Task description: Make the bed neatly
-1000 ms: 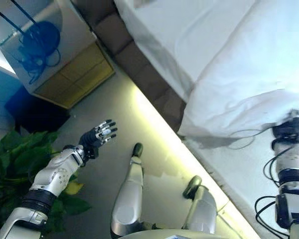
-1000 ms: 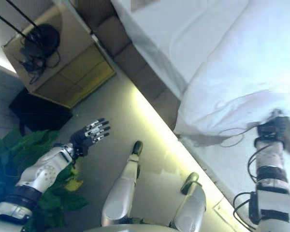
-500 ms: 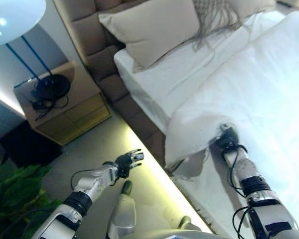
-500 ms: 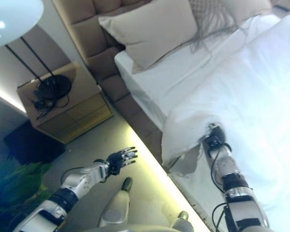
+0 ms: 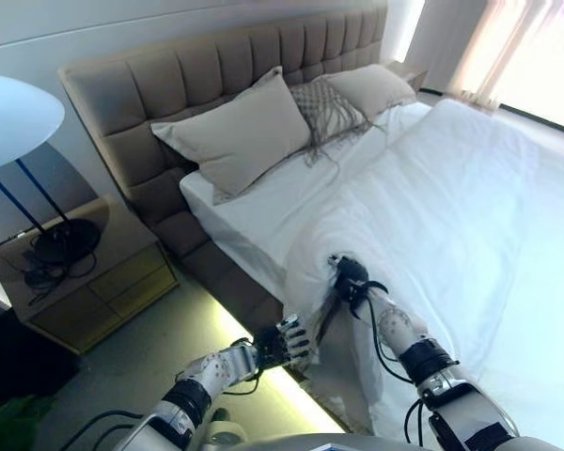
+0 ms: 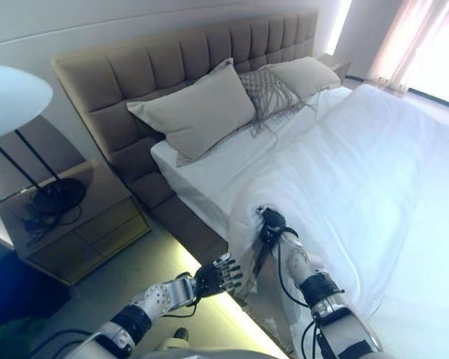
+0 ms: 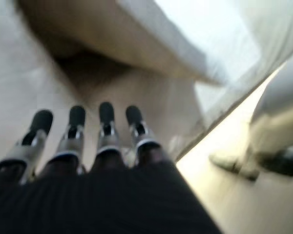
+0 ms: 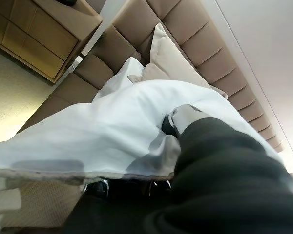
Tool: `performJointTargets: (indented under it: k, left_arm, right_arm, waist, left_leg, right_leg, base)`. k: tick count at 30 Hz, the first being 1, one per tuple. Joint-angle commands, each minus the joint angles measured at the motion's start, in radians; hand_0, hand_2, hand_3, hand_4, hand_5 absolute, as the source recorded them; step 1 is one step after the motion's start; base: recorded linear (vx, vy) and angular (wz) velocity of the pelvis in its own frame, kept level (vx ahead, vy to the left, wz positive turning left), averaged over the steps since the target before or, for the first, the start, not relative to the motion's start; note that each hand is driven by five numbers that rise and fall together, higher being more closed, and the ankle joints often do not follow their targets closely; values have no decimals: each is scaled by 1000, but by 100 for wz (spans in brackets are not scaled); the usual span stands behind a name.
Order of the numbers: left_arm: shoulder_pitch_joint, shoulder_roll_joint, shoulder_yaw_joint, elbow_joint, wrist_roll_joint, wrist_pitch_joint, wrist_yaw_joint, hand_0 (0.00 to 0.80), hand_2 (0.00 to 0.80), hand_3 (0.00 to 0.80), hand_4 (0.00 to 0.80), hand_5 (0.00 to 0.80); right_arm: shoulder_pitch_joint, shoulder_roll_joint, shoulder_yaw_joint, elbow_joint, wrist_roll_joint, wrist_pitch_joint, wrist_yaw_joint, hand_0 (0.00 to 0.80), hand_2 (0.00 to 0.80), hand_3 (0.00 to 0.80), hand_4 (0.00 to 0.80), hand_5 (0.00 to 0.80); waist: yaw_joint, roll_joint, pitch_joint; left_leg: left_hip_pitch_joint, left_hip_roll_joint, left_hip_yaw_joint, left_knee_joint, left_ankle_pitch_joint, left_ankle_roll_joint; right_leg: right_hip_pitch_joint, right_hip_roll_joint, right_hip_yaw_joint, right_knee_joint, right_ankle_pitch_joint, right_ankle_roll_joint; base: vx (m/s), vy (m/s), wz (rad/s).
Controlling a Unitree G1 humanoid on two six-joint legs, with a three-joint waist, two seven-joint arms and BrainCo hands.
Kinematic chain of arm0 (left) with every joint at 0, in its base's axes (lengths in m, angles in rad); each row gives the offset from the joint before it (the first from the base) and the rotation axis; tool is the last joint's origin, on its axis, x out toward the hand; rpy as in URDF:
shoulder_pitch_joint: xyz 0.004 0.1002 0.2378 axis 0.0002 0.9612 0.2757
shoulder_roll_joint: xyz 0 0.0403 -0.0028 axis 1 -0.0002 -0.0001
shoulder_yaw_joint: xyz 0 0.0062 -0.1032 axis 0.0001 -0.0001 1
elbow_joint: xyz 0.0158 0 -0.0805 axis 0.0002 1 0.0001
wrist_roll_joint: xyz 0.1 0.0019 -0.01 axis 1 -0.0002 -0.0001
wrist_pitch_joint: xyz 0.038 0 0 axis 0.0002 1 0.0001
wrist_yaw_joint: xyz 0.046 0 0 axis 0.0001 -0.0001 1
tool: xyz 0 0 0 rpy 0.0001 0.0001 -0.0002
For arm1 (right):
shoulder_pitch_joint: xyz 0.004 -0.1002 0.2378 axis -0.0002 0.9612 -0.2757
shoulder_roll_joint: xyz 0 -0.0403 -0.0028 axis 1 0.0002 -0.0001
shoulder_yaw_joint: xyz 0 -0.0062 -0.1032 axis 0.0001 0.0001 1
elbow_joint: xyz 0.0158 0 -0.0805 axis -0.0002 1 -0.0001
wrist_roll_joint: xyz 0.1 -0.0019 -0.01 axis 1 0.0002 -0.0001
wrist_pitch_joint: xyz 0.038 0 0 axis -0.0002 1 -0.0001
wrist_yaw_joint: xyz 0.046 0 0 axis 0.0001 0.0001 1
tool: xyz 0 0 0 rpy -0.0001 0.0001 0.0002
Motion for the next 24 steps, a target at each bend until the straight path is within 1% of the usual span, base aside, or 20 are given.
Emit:
performJointTargets:
  k: [1, 7, 11, 12, 14, 17, 20, 24]
  left_arm:
    - [-26, -44, -62, 66, -106, 80, -24, 0, 0, 0, 0, 0]
    - [34, -10, -81, 45, -138, 189, -50, 0, 0, 0, 0, 0]
    - [84, 36, -78, -16, -195, 258, -66, 0, 0, 0, 0, 0]
    - [93, 45, -74, -27, -217, 264, -65, 0, 0, 0, 0, 0]
    - [100, 54, -65, -48, -265, 265, -50, 0, 0, 0, 0, 0]
    - [85, 47, -73, -72, -347, 252, -12, 0, 0, 0, 0, 0]
    - [55, 12, -100, -82, -434, 216, 11, 0, 0, 0, 0, 0]
    - [21, -36, -135, -68, -557, 170, 45, 0, 0, 0, 0, 0]
  right_arm:
    - [-86, -3, 17, -123, -9, -24, 4, 800, 800, 800, 800, 800]
    - [-82, -14, 2, -127, 12, -19, -34, 800, 800, 800, 800, 800]
    - [-65, -36, -4, -128, 19, -20, -36, 800, 800, 800, 800, 800]
    - [-62, -41, -6, -128, 24, -22, -32, 800, 800, 800, 800, 800]
    - [-60, -49, -7, -132, 34, -23, -31, 800, 800, 800, 800, 800]
    - [-59, -55, -2, -148, 42, -22, -28, 800, 800, 800, 800, 800]
    - [-56, -52, 8, -167, 45, -27, -33, 800, 800, 800, 800, 800]
    - [-44, -43, 9, -184, 51, -37, -32, 800, 800, 800, 800, 800]
  waist:
    - [36, 39, -37]
    - [50, 40, -37]
    - [58, 44, -37]
    - [60, 45, -36]
    - [60, 47, -33]
    - [54, 44, -32]
    - [37, 39, -27]
    - [17, 30, -17]
  left_leg:
    - [81, 79, 65, 7, -25, 44]
    - [74, 87, 63, 20, -27, 36]
    - [71, 94, 63, 34, -30, 32]
    - [70, 95, 63, 37, -30, 31]
    - [69, 96, 64, 41, -30, 29]
    - [69, 96, 69, 43, -29, 27]
    - [69, 98, 84, 50, -29, 25]
    - [72, 103, 92, 60, -36, 20]
  right_leg:
    - [-77, -49, 18, 5, 133, -5]
    - [-63, -56, 4, -7, 139, 2]
    - [-58, -57, 3, -13, 143, 4]
    - [-58, -57, 4, -14, 145, 4]
    - [-58, -57, 4, -13, 145, 3]
    - [-58, -59, 5, -11, 146, 6]
    - [-57, -59, 11, -9, 147, 5]
    - [-53, -60, 18, -9, 147, 10]
  base:
    - [6, 5, -5]
    - [1, -5, -3]
    - [4, -3, -2]
    - [0, 0, 0]
    - [0, 0, 0]
    - [0, 0, 0]
    - [0, 0, 0]
    - [8, -6, 0]
